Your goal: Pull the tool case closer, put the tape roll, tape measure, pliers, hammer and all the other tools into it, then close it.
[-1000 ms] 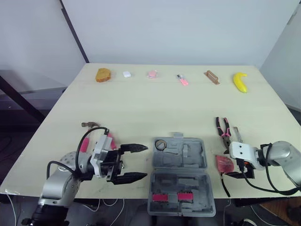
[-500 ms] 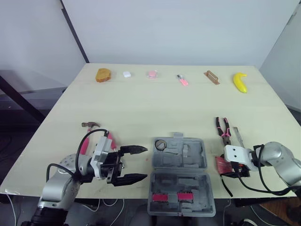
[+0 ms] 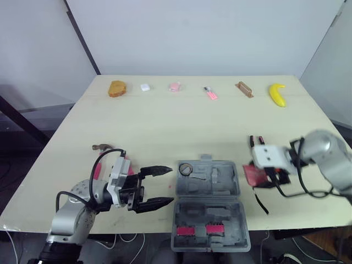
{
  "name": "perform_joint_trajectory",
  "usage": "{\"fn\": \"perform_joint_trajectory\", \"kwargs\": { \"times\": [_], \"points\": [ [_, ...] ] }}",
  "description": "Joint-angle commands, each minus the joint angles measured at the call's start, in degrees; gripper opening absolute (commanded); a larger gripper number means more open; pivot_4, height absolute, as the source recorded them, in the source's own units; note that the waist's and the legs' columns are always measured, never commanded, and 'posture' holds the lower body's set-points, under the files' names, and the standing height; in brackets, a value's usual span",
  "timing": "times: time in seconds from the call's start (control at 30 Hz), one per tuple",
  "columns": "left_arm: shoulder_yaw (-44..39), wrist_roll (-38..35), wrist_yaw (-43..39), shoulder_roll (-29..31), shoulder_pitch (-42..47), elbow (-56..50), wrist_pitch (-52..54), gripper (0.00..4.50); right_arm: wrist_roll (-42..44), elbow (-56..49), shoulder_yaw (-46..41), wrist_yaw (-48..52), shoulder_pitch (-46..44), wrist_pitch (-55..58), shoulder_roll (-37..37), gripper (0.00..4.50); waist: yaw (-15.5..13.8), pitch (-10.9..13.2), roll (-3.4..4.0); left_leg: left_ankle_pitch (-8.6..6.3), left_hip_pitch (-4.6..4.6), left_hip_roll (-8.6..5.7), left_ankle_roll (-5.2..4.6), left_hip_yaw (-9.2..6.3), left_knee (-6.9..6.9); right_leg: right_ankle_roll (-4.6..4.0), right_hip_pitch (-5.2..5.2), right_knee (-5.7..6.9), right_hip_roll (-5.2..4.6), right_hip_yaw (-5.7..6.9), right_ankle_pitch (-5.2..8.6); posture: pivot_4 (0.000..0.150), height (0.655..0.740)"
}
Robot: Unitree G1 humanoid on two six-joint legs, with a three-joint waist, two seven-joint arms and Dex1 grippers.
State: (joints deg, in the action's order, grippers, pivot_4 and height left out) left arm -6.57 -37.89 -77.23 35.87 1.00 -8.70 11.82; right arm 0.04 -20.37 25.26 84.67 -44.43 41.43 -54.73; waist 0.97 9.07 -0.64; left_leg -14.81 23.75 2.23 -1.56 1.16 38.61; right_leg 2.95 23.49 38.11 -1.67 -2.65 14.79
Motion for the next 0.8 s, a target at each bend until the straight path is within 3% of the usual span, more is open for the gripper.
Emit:
{"fn": "perform_joint_trajectory", "kwargs": {
  "times": [0.03,0.27,0.5,0.8],
  "points": [
    [-2.6,-1.3,3.8,-0.8,-1.0,-1.7,0.7,4.50,-0.1,1.1,6.9,1.6,-8.1,9.1,6.1,2.89,0.0,0.0,0.00,0.00,0.01,-0.01,0.00,0.01,0.00,0.00,0.01,0.00,-0.03,0.00,0.00,0.150,0.7400],
    [-5.5,-1.5,6.6,-0.4,-5.5,-3.5,1.2,4.50,-9.7,12.0,20.1,-2.8,-11.9,6.8,11.9,2.89,-0.7,0.0,-0.05,0.00,0.14,-0.19,0.00,0.07,0.00,0.05,0.01,-0.10,-0.42,0.14,-0.02,0.150,0.7400],
    [-5.1,-1.4,7.3,-0.3,-6.0,-4.8,1.3,4.50,-13.7,20.6,22.6,-6.3,-11.4,4.1,16.4,2.89,-0.2,0.0,-0.05,0.01,0.09,-0.15,0.01,0.01,0.01,0.03,0.02,0.00,-0.28,0.17,-0.02,0.150,0.7400],
    [-5.4,-1.8,6.6,0.6,-6.4,-5.1,1.8,4.50,-15.7,24.3,22.4,-8.2,-10.7,4.0,19.2,2.89,-0.1,0.0,-0.04,0.01,0.09,-0.14,0.01,0.02,-0.02,0.02,0.02,-0.01,-0.27,0.16,-0.02,0.150,0.7400]
  ]
}}
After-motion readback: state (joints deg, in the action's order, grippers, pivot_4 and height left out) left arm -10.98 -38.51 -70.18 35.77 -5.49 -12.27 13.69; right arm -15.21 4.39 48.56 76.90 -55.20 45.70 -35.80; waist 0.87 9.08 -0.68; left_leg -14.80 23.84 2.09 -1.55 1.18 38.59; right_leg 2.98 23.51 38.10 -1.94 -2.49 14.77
